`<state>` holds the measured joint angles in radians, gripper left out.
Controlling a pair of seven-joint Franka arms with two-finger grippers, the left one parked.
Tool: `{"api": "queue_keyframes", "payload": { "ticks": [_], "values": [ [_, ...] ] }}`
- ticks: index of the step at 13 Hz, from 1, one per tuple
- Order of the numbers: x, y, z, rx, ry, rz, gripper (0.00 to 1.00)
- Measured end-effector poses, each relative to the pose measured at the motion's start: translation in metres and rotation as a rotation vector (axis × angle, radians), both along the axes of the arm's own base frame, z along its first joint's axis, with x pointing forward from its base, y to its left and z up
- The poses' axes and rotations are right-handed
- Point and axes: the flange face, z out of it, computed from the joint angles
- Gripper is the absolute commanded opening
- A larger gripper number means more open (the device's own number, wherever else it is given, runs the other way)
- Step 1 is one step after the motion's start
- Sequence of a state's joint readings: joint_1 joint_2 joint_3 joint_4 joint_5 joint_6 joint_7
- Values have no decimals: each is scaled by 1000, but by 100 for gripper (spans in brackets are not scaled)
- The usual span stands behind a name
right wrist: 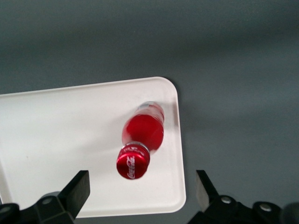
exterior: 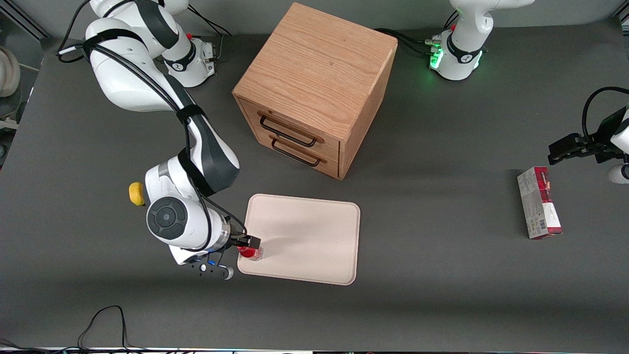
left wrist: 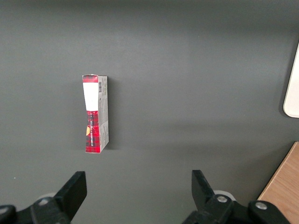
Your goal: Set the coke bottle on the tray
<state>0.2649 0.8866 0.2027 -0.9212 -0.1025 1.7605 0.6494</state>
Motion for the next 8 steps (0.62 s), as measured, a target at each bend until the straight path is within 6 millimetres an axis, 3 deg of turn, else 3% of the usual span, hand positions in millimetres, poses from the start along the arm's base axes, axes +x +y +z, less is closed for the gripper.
{"api": "queue_keyframes", "payload": {
  "ticks": [3,5,8],
  "values": [
    [-15,-24,30,-31,37,79,100],
    [-39,-71,66,-51,49,155,100],
    [-95,-166,122,-43,42,201,100]
  ]
}}
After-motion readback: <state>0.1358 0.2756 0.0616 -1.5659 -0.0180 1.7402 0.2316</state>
